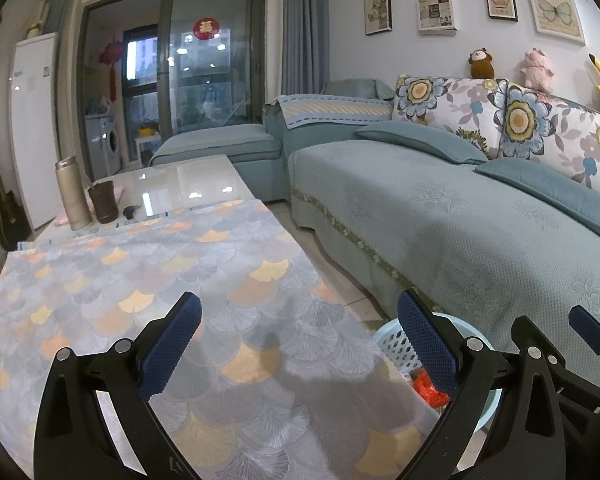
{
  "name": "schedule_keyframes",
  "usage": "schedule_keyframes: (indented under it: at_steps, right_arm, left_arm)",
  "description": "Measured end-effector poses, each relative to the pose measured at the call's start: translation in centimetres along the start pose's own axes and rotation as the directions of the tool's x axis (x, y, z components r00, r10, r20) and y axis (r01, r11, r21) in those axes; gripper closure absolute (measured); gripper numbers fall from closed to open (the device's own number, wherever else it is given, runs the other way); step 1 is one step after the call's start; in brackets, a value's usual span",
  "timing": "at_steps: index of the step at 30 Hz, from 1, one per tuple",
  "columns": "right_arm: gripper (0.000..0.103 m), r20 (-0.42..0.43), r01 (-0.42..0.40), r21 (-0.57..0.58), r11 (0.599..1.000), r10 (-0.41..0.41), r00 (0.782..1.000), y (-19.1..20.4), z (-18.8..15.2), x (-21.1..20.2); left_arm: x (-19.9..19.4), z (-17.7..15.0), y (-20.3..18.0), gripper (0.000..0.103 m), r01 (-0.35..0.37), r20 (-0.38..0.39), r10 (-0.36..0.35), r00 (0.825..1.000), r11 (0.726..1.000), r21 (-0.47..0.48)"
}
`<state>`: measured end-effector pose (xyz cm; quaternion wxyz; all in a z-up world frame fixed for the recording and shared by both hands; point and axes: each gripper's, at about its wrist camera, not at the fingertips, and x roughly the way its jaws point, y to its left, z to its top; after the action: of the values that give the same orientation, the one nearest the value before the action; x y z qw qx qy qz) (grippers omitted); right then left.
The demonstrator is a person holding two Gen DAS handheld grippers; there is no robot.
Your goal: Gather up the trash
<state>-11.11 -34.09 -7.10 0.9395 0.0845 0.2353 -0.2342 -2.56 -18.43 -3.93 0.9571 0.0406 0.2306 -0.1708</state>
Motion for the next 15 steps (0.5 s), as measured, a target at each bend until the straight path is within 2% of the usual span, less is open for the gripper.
schedule_keyframes:
  at_steps: [10,15]
  right_arm:
    - [0.027,-0.001,-0.003,-0.003,1.000,0.003,1.000,0.00,-0.01,0.03]
    - [0.027,-0.002,-0.004,-0.003,1.000,0.004,1.000,-0.03,-0.01,0.06]
  left_arm:
    - [-0.34,0.21,-0.26,0.008,-0.018,0.015,0.018,1.000,1.000,0.007]
    - [-0.17,0.49,0.14,0.007,0.007,-0.006,-0.007,1.000,1.000,-0.016]
